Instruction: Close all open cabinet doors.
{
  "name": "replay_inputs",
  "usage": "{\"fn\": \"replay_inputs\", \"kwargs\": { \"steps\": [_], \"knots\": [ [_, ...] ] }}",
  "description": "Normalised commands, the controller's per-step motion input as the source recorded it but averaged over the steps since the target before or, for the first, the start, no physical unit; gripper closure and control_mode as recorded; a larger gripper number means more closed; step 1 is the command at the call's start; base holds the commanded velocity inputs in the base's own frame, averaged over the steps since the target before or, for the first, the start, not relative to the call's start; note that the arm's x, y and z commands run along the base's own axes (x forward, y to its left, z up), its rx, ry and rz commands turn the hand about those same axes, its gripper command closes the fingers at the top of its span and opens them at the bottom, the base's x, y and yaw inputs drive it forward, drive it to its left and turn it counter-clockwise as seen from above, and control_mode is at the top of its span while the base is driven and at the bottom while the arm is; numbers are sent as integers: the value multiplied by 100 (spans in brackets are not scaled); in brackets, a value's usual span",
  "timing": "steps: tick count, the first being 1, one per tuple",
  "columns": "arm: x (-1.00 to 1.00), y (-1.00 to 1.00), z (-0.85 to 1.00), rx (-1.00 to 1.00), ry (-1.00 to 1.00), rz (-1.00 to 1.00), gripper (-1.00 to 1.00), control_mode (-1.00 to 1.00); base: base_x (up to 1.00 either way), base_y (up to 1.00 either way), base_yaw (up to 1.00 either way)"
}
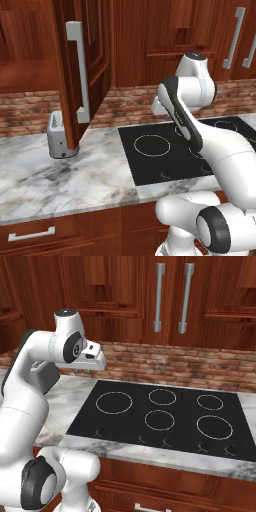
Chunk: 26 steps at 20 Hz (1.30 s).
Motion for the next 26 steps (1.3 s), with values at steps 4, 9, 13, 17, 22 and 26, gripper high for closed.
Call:
{"fn": "replay_inputs", "kwargs": {
  "steps": [4, 9, 13, 17, 22, 26],
  "knots": [
    [0, 0, 0, 0, 0, 0, -100, 100, -14, 12, 0],
    [0, 0, 0, 0, 0, 0, -100, 100, -79, 53, 0],
    [0, 0, 0, 0, 0, 0, -100, 100, -99, 66, 0],
    [0, 0, 0, 0, 0, 0, -100, 100, -100, 68, 0],
    [0, 0, 0, 0, 0, 0, -100, 100, -93, 59, 0],
    [0, 0, 0, 0, 0, 0, -100, 100, -43, 56, 0]
  ]
}}
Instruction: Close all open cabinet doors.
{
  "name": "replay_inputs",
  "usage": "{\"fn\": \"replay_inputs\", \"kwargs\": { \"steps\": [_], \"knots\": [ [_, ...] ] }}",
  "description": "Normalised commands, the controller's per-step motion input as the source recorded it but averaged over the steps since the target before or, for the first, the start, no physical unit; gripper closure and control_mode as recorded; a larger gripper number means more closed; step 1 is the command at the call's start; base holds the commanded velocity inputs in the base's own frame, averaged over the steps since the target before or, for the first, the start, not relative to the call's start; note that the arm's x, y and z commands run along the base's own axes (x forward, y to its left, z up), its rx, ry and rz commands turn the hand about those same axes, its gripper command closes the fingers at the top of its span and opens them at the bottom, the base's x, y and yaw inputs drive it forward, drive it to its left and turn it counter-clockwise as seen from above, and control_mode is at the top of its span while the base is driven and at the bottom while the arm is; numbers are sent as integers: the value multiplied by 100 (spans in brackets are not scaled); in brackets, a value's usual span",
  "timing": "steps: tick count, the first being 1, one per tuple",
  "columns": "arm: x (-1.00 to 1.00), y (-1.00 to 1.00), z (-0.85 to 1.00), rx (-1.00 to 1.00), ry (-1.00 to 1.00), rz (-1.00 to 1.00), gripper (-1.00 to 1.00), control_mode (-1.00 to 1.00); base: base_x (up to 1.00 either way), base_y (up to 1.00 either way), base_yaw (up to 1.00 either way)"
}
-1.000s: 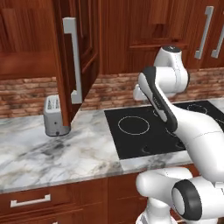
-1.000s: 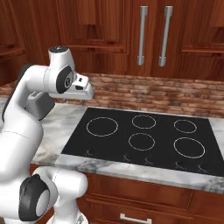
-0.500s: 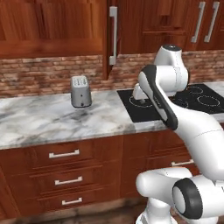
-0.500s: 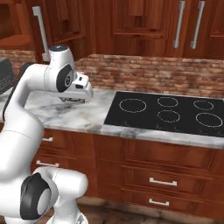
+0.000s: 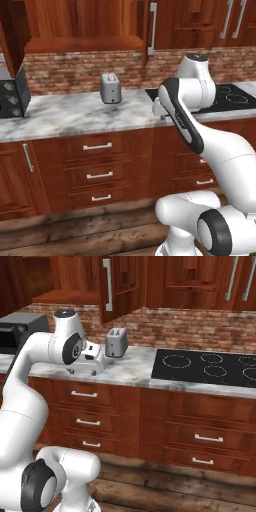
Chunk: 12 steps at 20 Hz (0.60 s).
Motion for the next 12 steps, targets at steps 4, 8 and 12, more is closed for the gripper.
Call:
{"fn": "replay_inputs", "kwargs": {
  "steps": [4, 8, 12],
  "knots": [
    [0, 0, 0, 0, 0, 0, -100, 100, 7, 52, 0],
    [0, 0, 0, 0, 0, 0, -100, 100, 28, 59, 0],
    [0, 0, 0, 0, 0, 0, -100, 100, 10, 77, 0]
  ]
}}
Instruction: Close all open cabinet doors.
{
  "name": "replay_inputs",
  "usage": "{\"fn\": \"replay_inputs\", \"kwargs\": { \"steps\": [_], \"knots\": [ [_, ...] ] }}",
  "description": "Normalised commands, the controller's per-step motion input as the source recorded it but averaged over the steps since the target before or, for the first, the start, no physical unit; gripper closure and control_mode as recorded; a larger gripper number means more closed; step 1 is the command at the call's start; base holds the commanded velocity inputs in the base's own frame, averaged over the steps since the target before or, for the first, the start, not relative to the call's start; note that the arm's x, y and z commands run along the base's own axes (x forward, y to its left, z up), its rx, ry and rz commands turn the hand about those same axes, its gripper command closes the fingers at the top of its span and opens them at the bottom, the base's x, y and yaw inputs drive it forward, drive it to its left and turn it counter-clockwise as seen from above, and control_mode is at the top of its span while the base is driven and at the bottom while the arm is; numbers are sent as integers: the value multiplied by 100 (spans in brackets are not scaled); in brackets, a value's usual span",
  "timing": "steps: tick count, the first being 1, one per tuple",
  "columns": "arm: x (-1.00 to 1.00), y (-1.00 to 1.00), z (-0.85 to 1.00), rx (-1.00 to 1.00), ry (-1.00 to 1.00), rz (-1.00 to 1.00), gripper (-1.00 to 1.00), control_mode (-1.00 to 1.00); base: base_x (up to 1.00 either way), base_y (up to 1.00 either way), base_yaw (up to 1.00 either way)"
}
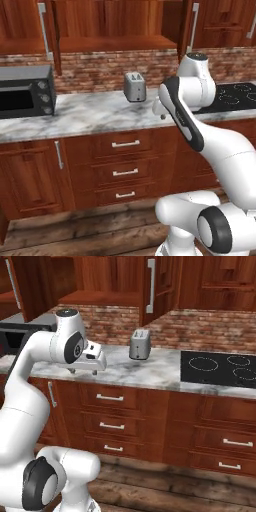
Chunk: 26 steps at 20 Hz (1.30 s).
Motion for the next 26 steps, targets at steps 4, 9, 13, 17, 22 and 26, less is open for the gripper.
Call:
{"fn": "replay_inputs", "kwargs": {
  "steps": [4, 9, 13, 17, 22, 26],
  "knots": [
    [0, 0, 0, 0, 0, 0, -100, 100, -3, 74, 0],
    [0, 0, 0, 0, 0, 0, -100, 100, 21, 53, -1],
    [0, 0, 0, 0, 0, 0, -100, 100, 50, 26, -3],
    [0, 0, 0, 0, 0, 0, -100, 100, 55, 0, 0],
    [0, 0, 0, 0, 0, 0, -100, 100, 50, 0, 0],
    [0, 0, 0, 0, 0, 0, -100, 100, 46, -1, 0]
  ]
}}
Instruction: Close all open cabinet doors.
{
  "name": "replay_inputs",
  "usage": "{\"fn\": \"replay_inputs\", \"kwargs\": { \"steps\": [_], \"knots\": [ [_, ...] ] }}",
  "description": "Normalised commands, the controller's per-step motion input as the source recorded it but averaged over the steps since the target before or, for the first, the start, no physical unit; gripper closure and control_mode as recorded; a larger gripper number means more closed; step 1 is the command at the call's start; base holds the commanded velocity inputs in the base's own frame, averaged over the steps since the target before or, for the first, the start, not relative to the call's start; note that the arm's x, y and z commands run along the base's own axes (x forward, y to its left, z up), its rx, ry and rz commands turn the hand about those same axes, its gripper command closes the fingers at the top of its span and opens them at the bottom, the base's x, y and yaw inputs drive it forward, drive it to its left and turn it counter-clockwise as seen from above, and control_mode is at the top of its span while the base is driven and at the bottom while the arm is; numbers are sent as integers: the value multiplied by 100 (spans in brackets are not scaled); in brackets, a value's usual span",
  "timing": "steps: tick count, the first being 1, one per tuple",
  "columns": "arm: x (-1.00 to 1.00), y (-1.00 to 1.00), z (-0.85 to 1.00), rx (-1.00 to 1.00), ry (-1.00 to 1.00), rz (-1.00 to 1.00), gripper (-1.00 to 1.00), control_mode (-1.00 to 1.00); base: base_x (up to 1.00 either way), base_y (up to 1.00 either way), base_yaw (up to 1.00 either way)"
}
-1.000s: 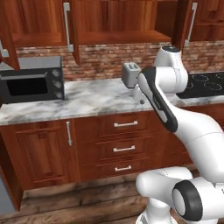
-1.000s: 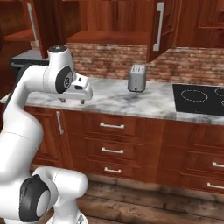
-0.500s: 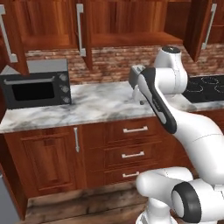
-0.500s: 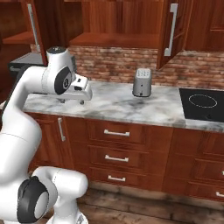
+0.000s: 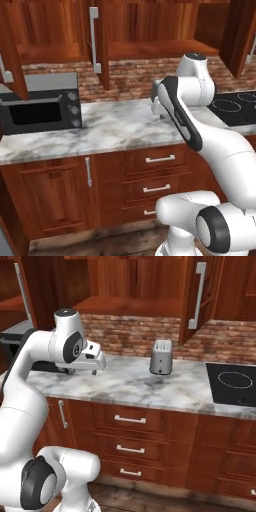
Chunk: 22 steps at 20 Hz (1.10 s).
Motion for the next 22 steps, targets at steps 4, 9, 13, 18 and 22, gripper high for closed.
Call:
{"fn": "replay_inputs", "kwargs": {
  "steps": [4, 9, 13, 18, 22],
  "knots": [
    [0, 0, 0, 0, 0, 0, -100, 100, 28, -17, 0],
    [0, 0, 0, 0, 0, 0, -100, 100, 31, -25, 0],
    [0, 0, 0, 0, 0, 0, -100, 100, 32, -31, 0],
    [0, 0, 0, 0, 0, 0, -100, 100, 25, -35, 0],
    [0, 0, 0, 0, 0, 0, -100, 100, 32, -24, 0]
  ]
}}
